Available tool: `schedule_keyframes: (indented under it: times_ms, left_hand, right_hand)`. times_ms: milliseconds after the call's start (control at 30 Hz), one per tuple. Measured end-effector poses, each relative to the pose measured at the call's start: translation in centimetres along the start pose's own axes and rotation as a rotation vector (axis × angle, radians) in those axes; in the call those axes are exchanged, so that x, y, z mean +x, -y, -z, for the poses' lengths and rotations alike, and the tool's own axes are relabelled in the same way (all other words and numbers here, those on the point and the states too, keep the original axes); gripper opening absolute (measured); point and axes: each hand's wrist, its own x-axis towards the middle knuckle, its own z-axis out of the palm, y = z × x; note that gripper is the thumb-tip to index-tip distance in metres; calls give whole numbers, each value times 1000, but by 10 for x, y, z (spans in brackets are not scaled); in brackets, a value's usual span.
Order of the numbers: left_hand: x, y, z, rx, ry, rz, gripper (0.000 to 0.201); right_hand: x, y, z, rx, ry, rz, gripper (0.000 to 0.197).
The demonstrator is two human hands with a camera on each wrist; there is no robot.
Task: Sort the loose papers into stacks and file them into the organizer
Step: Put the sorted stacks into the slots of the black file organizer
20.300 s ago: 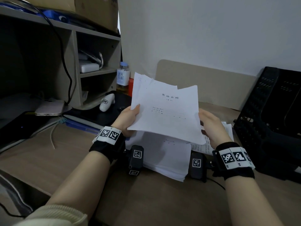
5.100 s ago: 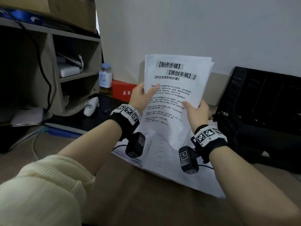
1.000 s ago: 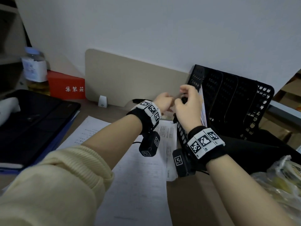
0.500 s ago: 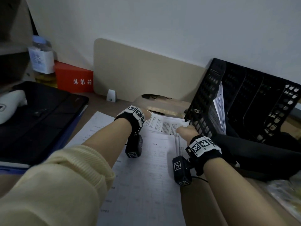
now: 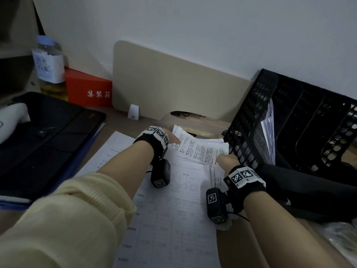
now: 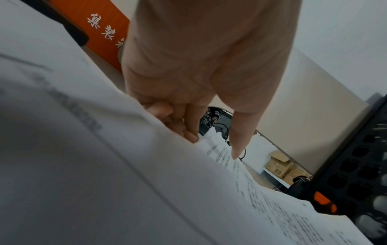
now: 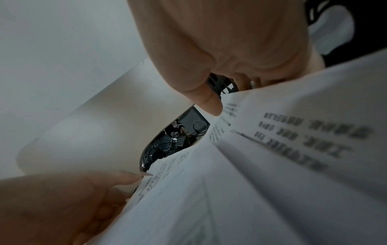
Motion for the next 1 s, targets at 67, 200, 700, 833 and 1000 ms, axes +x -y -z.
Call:
schedule_keyframes:
  times_ms: [67, 200, 700, 833, 1000]
  left_hand:
    - [2, -1, 1, 43, 30, 15, 62]
    - [-2, -5, 1, 90, 10, 15, 64]
    - [-39, -9, 31, -679, -473, -367, 22]
    - [-71, -26, 49, -927, -528, -606, 17]
    - [-121, -50, 70, -1009, -582, -817, 8]
  right_hand:
    - [3, -3, 0, 31, -12, 25, 35]
    - [0, -3, 2, 114, -80, 132, 29]
    - [-72, 44, 23, 408, -327, 825, 32]
    - [-91, 58, 32, 532, -376, 971, 33]
    - [-122, 77, 52, 623, -427, 1098, 32]
